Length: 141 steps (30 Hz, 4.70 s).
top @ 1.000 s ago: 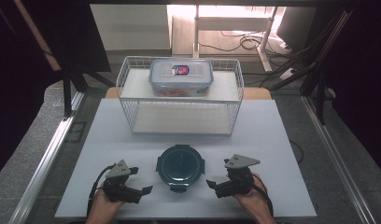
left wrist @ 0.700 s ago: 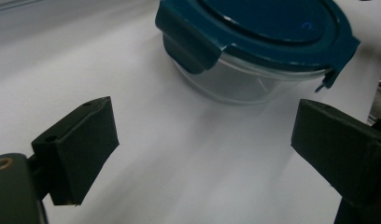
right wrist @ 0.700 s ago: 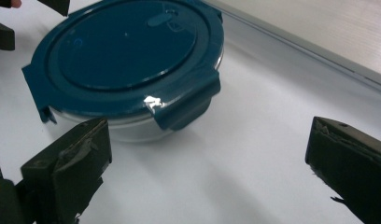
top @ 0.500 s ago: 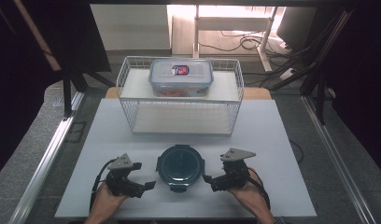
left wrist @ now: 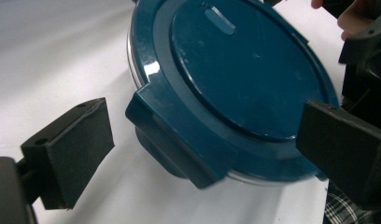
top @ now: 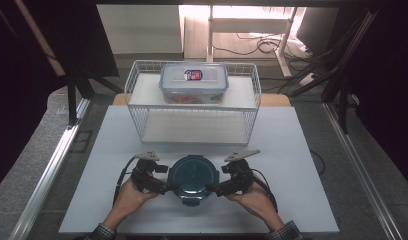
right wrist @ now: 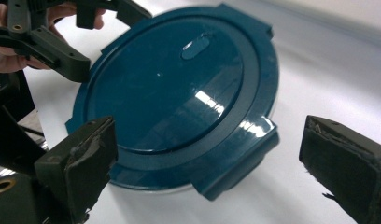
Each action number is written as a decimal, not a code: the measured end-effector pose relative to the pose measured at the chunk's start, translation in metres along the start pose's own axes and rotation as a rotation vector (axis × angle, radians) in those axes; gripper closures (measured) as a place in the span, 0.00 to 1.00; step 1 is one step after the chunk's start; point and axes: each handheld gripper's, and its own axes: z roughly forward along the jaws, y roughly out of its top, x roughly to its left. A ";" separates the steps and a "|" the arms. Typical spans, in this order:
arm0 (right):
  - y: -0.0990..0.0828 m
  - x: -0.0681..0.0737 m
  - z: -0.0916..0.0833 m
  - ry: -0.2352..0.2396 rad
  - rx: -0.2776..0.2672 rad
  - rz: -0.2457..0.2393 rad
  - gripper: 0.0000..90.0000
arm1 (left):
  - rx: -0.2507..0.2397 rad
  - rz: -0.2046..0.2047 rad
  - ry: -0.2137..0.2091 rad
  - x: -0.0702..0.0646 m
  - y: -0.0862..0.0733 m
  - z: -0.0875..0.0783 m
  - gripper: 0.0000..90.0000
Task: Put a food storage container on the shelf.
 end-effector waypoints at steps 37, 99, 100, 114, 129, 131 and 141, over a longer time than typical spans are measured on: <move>-0.024 -0.033 -0.008 0.288 -0.003 0.343 0.60 | -0.079 -0.132 -0.201 -0.001 -0.028 -0.026 0.57; 0.113 -0.003 -0.105 0.094 -0.281 0.108 0.64 | -0.291 -0.038 -0.135 -0.022 0.114 -0.114 0.64; 0.116 -0.003 -0.107 0.091 -0.283 0.106 0.64 | -0.294 -0.035 -0.134 -0.022 0.118 -0.116 0.64; 0.165 -0.007 -0.131 0.088 -0.319 0.082 0.64 | -0.318 -0.014 -0.134 -0.019 0.168 -0.143 0.64; 0.226 -0.023 -0.142 0.090 -0.365 0.087 0.64 | -0.338 -0.025 -0.126 0.000 0.229 -0.170 0.64; 0.234 -0.026 -0.143 0.092 -0.366 0.094 0.64 | -0.341 -0.029 -0.124 0.004 0.236 -0.172 0.64; 0.256 -0.048 -0.137 0.090 -0.379 0.117 0.64 | -0.357 -0.075 -0.134 0.027 0.256 -0.164 0.64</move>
